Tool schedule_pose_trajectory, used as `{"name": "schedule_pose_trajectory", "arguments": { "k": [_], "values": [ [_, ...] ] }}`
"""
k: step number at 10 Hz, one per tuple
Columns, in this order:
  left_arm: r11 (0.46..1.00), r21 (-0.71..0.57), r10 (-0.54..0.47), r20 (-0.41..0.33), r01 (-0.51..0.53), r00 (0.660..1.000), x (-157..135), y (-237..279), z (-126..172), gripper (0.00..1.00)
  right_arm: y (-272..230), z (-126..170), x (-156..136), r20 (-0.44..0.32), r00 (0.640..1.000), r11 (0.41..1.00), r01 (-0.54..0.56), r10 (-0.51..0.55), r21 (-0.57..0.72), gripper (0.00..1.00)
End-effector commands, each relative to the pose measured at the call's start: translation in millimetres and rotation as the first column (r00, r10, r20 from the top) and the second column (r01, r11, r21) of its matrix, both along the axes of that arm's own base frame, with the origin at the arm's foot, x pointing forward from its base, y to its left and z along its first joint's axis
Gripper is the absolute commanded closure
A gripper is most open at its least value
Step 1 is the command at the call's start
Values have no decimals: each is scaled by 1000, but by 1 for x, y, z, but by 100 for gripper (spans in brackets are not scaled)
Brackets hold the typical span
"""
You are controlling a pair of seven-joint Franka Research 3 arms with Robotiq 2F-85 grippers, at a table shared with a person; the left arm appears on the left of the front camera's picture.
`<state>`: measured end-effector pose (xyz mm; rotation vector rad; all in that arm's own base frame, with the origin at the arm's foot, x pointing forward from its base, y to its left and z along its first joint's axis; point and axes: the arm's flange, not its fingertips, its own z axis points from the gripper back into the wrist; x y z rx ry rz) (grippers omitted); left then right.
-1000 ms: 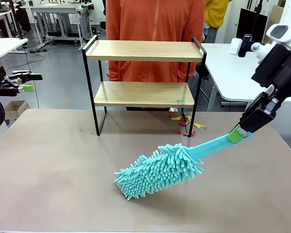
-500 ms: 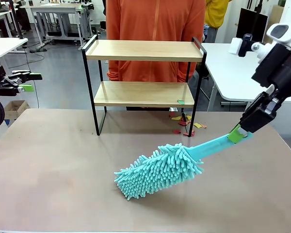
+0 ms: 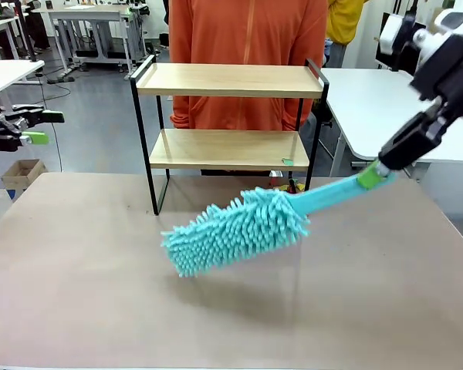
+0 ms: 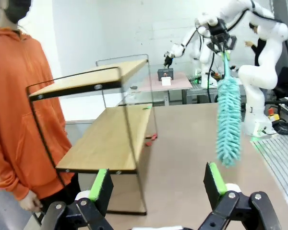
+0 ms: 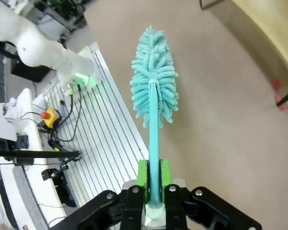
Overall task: Clean the shelf.
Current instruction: Hand the Duster back to the human.
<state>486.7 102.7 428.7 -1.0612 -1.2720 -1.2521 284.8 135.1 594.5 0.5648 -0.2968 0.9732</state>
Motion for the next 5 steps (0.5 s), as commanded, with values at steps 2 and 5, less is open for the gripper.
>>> {"name": "schedule_pose_trajectory", "arguments": {
  "k": [2,5],
  "values": [
    [996,53,68,13,-69,998,-73,-48,6,0,-39,13,43,15,993,982,-120,119,148,86],
    [991,38,129,-85,-126,988,-118,-87,-2,0,-80,10,78,90,976,934,-214,196,284,86]
  ]
}}
